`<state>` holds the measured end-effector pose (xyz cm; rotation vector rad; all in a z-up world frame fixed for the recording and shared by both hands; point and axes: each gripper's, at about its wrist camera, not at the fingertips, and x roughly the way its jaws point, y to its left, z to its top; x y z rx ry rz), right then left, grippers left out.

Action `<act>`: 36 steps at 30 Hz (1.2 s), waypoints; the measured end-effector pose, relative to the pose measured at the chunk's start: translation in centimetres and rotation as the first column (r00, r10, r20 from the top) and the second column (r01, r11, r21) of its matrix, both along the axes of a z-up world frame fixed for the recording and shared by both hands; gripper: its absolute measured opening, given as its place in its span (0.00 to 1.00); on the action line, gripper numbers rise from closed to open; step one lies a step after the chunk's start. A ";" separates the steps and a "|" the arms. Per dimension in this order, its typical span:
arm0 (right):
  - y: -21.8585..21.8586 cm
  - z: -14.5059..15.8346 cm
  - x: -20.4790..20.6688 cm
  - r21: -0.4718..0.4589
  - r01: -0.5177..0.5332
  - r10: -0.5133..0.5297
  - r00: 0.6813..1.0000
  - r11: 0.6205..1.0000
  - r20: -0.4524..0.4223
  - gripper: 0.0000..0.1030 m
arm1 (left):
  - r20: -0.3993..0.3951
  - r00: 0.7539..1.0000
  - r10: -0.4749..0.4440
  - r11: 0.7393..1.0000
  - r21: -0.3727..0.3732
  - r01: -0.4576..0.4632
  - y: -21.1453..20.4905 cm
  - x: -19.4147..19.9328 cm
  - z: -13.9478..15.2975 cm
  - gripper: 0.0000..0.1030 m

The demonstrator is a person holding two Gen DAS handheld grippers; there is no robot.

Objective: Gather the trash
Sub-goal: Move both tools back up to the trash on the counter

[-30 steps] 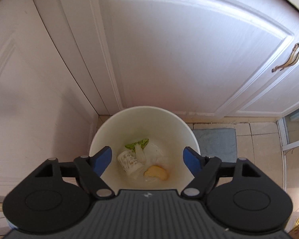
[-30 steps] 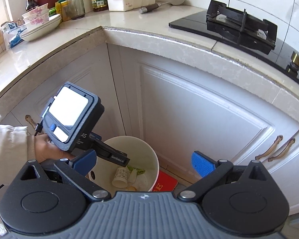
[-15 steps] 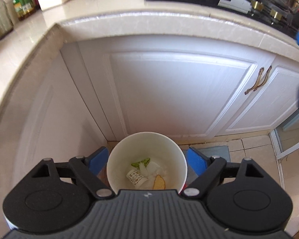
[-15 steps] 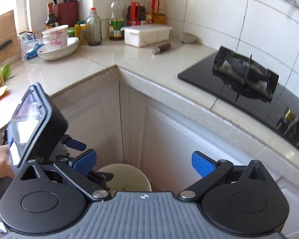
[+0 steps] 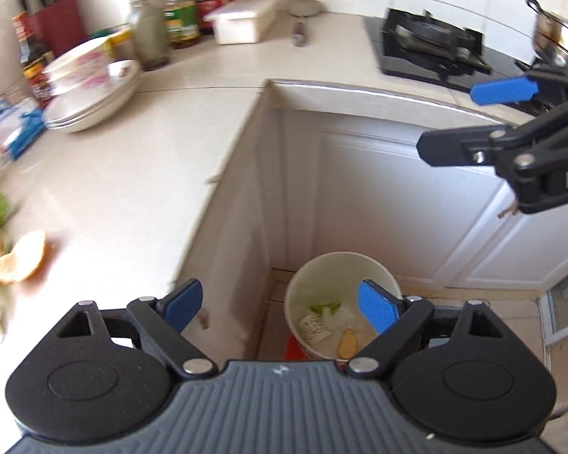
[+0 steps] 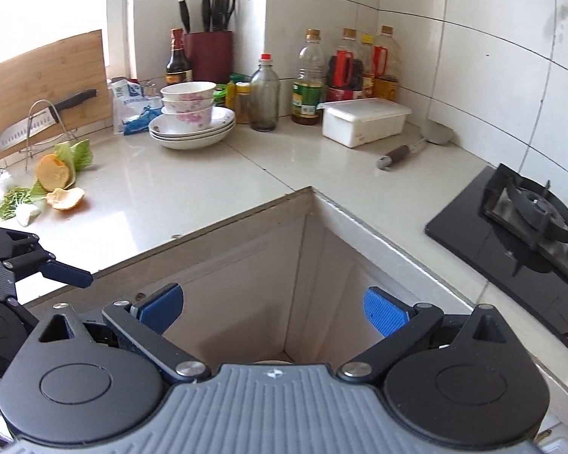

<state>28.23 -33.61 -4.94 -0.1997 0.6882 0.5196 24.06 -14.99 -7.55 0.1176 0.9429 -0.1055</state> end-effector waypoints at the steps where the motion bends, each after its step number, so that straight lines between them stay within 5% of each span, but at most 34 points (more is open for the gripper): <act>1: 0.8 -0.2 0.2 0.008 -0.014 0.014 1.000 1.000 -0.006 1.00 | 0.005 1.000 0.016 1.000 0.002 -0.016 0.8 -0.3 0.2 0.87; 10: 9.4 -0.8 1.2 0.030 -0.146 0.147 0.988 0.989 -0.046 1.00 | 0.003 0.980 0.200 0.979 0.030 -0.200 9.6 -2.7 0.2 0.87; 18: 17.8 -1.1 1.3 0.047 -0.326 0.329 0.941 0.944 -0.080 1.00 | -0.013 0.952 0.306 0.951 0.042 -0.305 16.3 -5.0 -0.2 0.87; 24: 24.8 -1.1 0.8 0.045 -0.490 0.492 0.867 0.871 -0.083 1.00 | -0.011 0.926 0.378 0.924 0.069 -0.376 20.0 -6.8 -0.3 0.87; 36: 36.7 -1.8 -0.8 -0.032 -0.757 0.752 0.652 0.652 -0.095 0.90 | -0.006 0.856 0.517 0.856 0.028 -0.516 26.1 -9.5 -0.6 0.87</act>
